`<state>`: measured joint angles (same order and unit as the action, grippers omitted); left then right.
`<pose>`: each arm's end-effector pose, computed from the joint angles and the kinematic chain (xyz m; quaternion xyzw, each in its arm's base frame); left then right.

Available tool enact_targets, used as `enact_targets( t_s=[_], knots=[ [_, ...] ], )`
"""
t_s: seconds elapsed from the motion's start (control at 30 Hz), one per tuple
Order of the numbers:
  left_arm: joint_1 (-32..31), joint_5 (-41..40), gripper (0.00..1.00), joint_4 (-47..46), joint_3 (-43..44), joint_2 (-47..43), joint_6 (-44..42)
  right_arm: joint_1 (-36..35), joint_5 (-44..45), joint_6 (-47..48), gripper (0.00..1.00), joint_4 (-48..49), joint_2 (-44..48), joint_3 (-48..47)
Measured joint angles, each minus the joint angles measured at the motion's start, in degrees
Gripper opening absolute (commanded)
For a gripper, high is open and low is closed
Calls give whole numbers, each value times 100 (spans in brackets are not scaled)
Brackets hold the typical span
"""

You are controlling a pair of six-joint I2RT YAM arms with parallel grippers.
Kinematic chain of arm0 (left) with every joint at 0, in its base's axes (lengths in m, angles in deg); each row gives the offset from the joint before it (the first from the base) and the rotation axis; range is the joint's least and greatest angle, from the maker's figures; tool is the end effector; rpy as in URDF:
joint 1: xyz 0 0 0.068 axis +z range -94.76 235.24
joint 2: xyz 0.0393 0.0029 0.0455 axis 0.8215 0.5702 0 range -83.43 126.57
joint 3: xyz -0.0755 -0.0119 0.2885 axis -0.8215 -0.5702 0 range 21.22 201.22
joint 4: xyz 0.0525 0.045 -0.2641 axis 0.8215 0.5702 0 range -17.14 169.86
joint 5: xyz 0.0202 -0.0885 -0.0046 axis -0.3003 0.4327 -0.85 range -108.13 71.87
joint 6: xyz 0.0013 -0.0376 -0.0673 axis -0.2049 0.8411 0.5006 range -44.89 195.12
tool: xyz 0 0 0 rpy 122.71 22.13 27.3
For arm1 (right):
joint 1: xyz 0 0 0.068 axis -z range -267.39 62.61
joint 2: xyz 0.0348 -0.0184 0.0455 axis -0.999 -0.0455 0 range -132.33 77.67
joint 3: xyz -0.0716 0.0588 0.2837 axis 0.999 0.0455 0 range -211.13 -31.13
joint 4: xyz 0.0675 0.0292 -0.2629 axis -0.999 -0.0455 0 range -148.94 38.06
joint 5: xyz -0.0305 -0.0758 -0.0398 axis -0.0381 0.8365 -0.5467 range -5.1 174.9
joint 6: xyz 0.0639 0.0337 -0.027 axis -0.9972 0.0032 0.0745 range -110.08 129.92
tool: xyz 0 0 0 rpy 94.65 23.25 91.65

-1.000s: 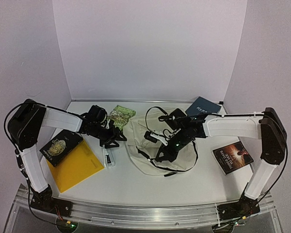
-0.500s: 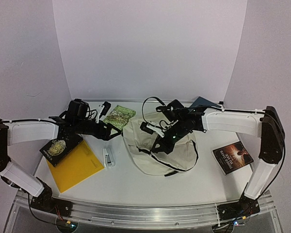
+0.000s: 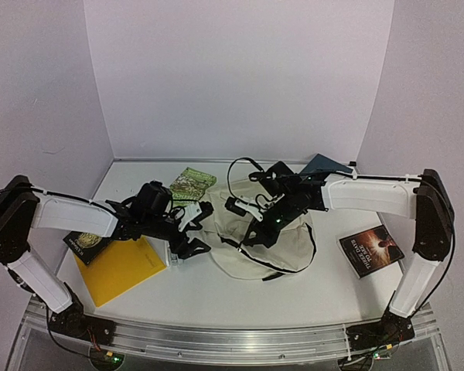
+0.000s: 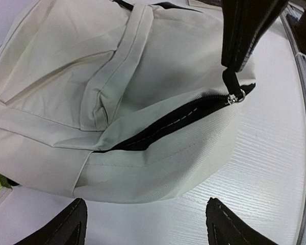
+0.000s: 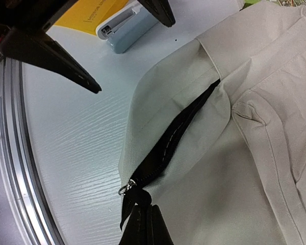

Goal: Pack the student bag
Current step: Unzip the student bag at the center of the board.

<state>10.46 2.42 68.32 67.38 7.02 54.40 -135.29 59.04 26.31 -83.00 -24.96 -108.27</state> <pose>0.2340 -0.2645 0.1805 0.5456 0.7083 -0.2450 0.3750 0.2569 0.3269 0.2293 -0.5511 0.7561 0.2824 0.2118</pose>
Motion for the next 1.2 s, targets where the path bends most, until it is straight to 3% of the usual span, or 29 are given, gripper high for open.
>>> enact_targets(
  t_s=[0.27,0.4,0.53,0.77,1.2],
  knots=[
    [-544,-501,70,-421,370,663,-780,0,-148,-73,0,-3,0,43],
    [-722,-726,59,-559,489,857,-1086,0,-245,-108,0,5,0,62],
    [-846,-919,42,-778,582,1035,-1373,0,-322,-145,0,0,0,97],
    [-1012,-1197,1,-940,585,1133,-1539,0,-360,-153,0,16,0,189],
    [-1099,-1512,0,-1269,620,1201,-939,63,261,-120,0,351,763,1059]
  ],
)
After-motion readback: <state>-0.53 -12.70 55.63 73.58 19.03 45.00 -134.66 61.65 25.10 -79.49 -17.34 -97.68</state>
